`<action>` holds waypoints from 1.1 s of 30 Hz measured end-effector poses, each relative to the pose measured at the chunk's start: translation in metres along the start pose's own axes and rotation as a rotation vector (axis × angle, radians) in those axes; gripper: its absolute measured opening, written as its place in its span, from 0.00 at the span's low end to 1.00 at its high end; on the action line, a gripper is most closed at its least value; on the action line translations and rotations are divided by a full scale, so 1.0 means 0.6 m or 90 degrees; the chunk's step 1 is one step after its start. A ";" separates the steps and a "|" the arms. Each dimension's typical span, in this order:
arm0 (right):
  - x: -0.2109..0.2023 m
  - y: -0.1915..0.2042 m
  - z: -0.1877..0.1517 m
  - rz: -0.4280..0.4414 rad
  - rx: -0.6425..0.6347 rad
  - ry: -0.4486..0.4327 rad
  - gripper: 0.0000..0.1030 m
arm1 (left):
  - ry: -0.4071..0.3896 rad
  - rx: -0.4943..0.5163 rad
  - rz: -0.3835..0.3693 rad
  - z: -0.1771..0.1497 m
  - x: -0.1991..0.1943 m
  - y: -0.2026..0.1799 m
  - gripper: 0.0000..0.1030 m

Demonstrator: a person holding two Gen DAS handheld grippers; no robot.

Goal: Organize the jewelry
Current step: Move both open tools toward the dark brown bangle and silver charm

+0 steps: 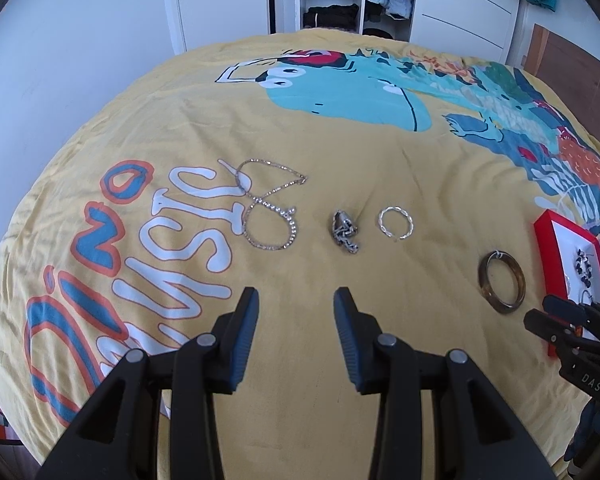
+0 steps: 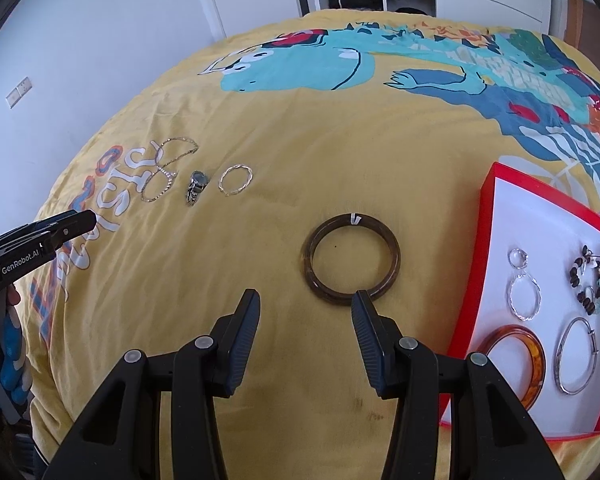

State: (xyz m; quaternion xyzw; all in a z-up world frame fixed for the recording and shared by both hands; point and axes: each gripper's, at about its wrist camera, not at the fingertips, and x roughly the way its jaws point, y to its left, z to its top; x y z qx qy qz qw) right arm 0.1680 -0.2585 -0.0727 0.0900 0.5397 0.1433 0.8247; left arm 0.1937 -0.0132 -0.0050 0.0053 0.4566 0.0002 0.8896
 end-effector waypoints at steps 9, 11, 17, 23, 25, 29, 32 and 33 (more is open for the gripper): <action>0.009 0.007 0.005 0.003 -0.005 -0.004 0.46 | -0.008 -0.012 0.005 0.007 -0.008 0.007 0.36; 0.010 0.008 0.005 0.003 -0.006 -0.005 0.46 | -0.014 -0.016 0.008 0.010 -0.016 0.009 0.36; 0.014 0.012 0.005 0.001 -0.009 -0.004 0.46 | -0.037 -0.015 0.009 0.023 -0.042 0.006 0.36; 0.016 0.016 0.003 0.001 -0.011 -0.004 0.46 | -0.045 -0.007 0.006 0.027 -0.050 -0.001 0.36; 0.017 0.017 0.003 0.000 -0.012 -0.003 0.46 | -0.045 -0.006 0.007 0.027 -0.050 -0.001 0.36; 0.017 0.015 0.003 -0.001 -0.013 -0.004 0.46 | -0.044 -0.007 0.006 0.026 -0.050 -0.003 0.36; 0.018 0.016 0.005 -0.002 -0.016 -0.005 0.46 | -0.041 -0.008 0.007 0.026 -0.047 -0.004 0.36; 0.017 0.015 0.005 -0.002 -0.016 -0.005 0.46 | -0.039 -0.008 0.007 0.026 -0.045 -0.005 0.36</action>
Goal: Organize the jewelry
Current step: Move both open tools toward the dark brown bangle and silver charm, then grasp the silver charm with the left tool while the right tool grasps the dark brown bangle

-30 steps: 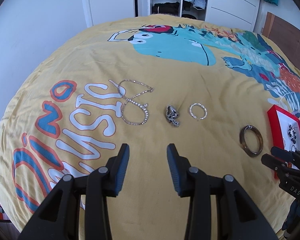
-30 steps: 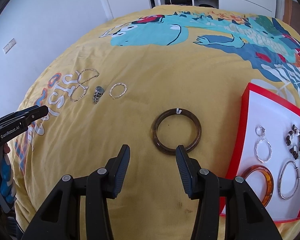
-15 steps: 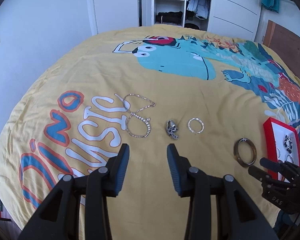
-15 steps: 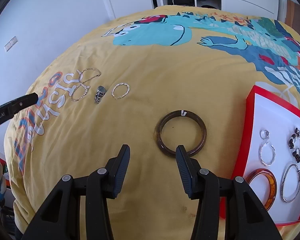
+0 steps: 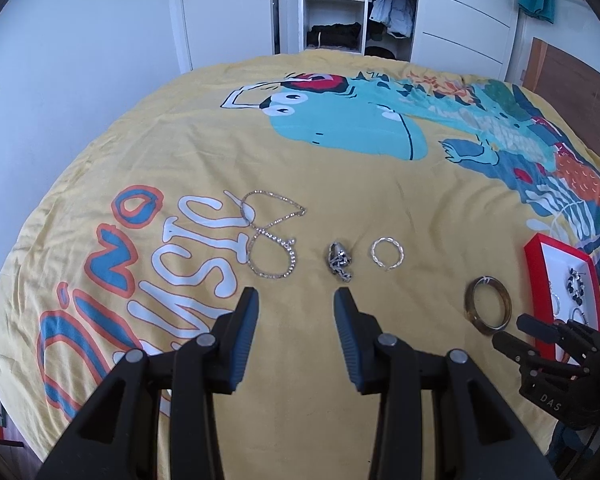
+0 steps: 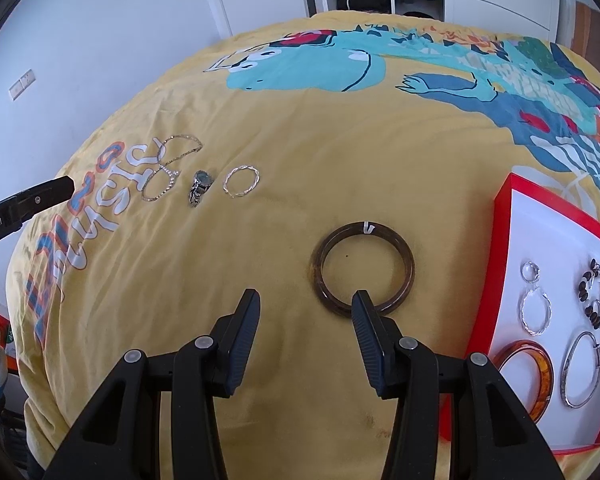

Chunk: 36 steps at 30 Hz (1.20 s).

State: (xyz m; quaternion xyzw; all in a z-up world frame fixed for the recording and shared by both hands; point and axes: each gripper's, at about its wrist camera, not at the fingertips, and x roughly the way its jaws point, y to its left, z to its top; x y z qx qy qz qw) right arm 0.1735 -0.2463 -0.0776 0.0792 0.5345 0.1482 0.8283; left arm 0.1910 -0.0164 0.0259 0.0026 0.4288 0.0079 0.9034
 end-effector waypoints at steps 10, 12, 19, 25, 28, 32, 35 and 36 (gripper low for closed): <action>0.003 0.000 0.005 -0.001 -0.003 -0.001 0.46 | 0.011 -0.006 -0.008 -0.004 0.019 0.007 0.36; 0.004 0.000 0.007 -0.001 -0.005 0.000 0.46 | 0.015 -0.024 -0.013 -0.006 0.029 0.019 0.36; 0.034 -0.010 0.021 -0.007 -0.012 0.012 0.46 | 0.058 -0.098 -0.101 -0.003 0.097 0.065 0.36; 0.060 -0.019 0.027 -0.001 -0.012 0.022 0.46 | 0.082 -0.083 -0.182 0.016 0.155 0.033 0.36; 0.072 -0.025 0.030 0.002 -0.015 0.026 0.46 | 0.093 -0.069 -0.196 0.030 0.186 0.012 0.36; 0.087 -0.032 0.032 0.004 -0.018 0.032 0.46 | 0.108 -0.076 -0.190 0.045 0.224 -0.001 0.36; 0.097 -0.037 0.033 0.006 -0.021 0.038 0.44 | 0.118 -0.079 -0.183 0.046 0.245 -0.007 0.36; 0.100 -0.038 0.033 0.007 -0.022 0.040 0.44 | 0.122 -0.084 -0.181 0.046 0.254 -0.007 0.36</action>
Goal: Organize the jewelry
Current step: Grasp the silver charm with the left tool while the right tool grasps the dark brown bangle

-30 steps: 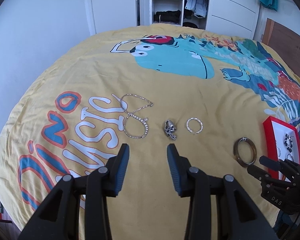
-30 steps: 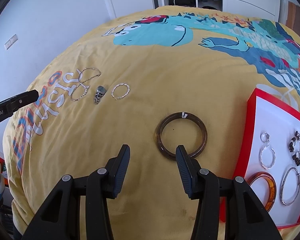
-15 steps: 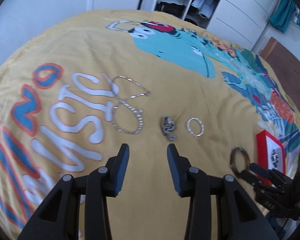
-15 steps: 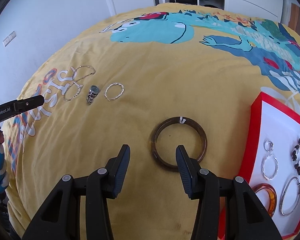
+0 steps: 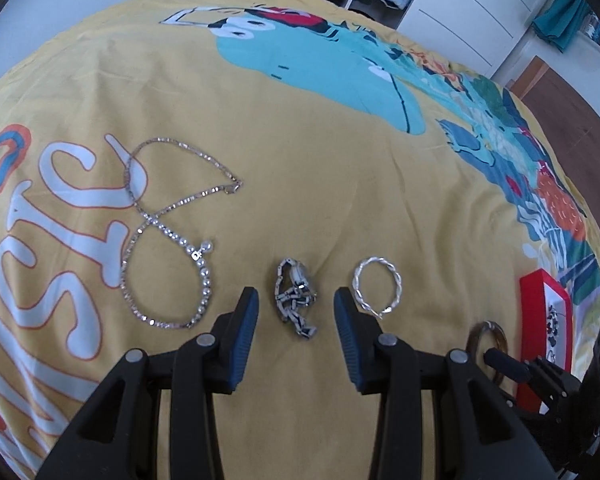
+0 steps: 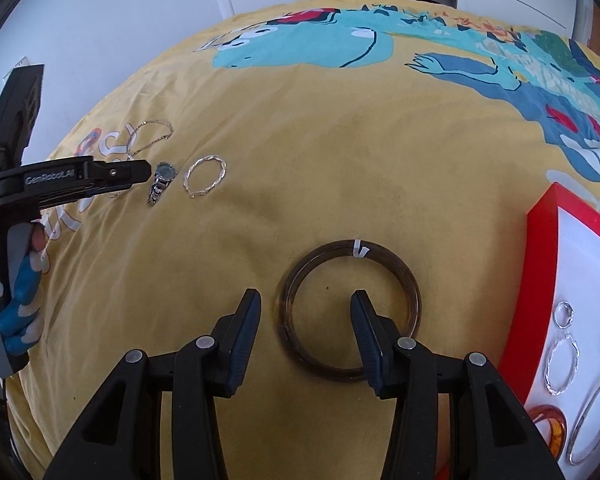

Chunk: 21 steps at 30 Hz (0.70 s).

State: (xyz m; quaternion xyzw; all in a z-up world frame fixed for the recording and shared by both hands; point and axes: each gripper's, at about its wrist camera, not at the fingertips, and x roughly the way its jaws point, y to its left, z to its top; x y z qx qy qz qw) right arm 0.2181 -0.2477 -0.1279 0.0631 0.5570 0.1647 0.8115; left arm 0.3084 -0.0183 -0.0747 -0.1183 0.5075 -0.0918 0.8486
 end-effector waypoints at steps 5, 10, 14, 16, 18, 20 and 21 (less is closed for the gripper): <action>0.011 -0.004 -0.002 0.003 -0.005 0.006 0.38 | 0.012 -0.019 0.003 0.004 0.029 0.006 0.36; 0.025 0.001 0.001 0.009 -0.016 0.019 0.27 | 0.006 -0.010 0.026 0.008 0.044 0.000 0.23; 0.033 0.014 0.007 0.041 -0.017 0.030 0.09 | -0.007 -0.005 0.032 0.004 0.036 0.002 0.19; 0.031 0.013 0.008 0.064 -0.001 0.028 0.09 | -0.013 0.002 0.035 0.000 0.028 0.000 0.18; 0.023 0.015 0.006 0.076 0.007 0.020 0.08 | -0.019 0.011 0.037 -0.005 0.017 -0.003 0.15; 0.011 0.018 0.001 0.091 0.016 0.006 0.08 | -0.026 0.016 0.040 -0.009 0.001 -0.008 0.14; 0.003 0.021 -0.001 0.101 0.023 -0.002 0.08 | -0.030 0.019 0.040 -0.011 -0.007 -0.009 0.14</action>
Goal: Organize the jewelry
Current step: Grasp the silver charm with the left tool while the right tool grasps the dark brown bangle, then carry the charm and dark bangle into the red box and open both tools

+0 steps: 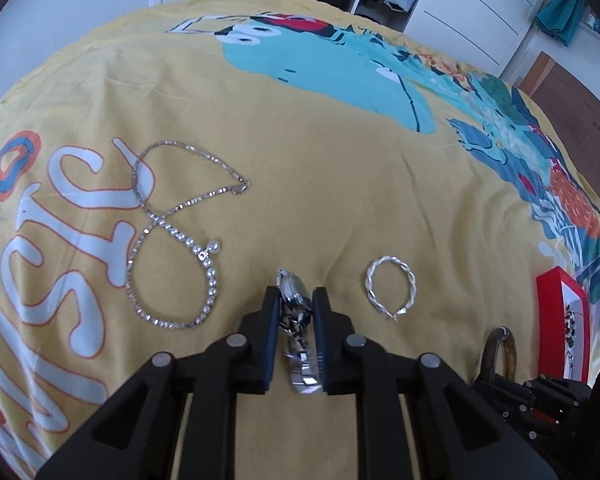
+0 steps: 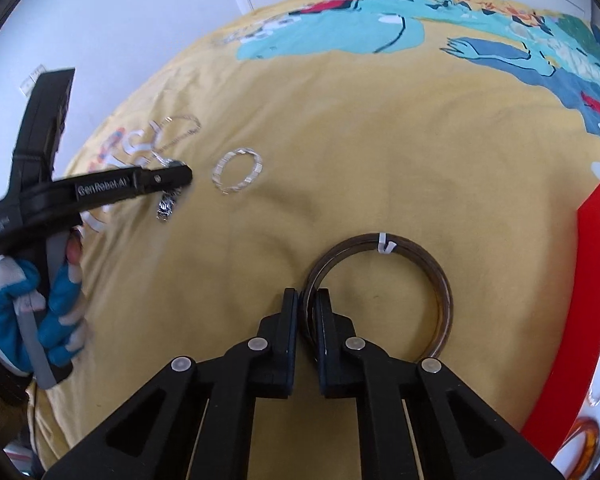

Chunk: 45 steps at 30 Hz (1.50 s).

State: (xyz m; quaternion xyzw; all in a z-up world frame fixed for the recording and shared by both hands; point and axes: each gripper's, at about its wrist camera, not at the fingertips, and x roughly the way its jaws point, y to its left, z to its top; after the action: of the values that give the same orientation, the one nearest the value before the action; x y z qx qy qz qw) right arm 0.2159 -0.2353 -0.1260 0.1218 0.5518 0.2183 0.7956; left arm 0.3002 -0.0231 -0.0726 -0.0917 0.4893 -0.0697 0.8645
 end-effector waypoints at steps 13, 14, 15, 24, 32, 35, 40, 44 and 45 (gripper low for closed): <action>-0.166 0.020 -0.010 0.046 0.030 -0.137 0.07 | -0.047 0.063 -0.066 -0.008 -0.123 -0.115 0.14; -0.182 0.008 -0.018 0.037 0.036 -0.143 0.07 | -0.046 0.072 -0.078 -0.010 -0.126 -0.135 0.14; -0.195 -0.004 -0.025 0.028 0.041 -0.147 0.07 | -0.043 0.086 -0.098 -0.014 -0.130 -0.164 0.14; -0.277 -0.185 -0.110 -0.109 0.110 -0.115 0.08 | 0.021 0.194 -0.218 -0.082 -0.113 -0.393 0.14; -0.266 -0.280 -0.170 -0.138 0.159 -0.057 0.08 | 0.102 0.263 -0.220 -0.171 -0.053 -0.499 0.15; -0.257 -0.289 -0.185 -0.137 0.164 -0.044 0.08 | 0.127 0.279 -0.203 -0.192 -0.031 -0.506 0.15; -0.247 -0.296 -0.196 -0.144 0.170 -0.031 0.08 | 0.156 0.293 -0.192 -0.212 -0.011 -0.511 0.15; -0.249 -0.302 -0.202 -0.152 0.174 -0.025 0.10 | 0.180 0.299 -0.186 -0.220 0.001 -0.514 0.16; -0.250 -0.301 -0.203 -0.155 0.175 -0.025 0.11 | 0.183 0.299 -0.183 -0.221 0.002 -0.514 0.16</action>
State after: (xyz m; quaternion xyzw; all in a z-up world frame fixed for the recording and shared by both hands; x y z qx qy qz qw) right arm 0.0967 -0.4716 -0.1249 0.1662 0.5715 0.0404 0.8026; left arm 0.1773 -0.3354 -0.0708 0.0531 0.5592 -0.3150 0.7650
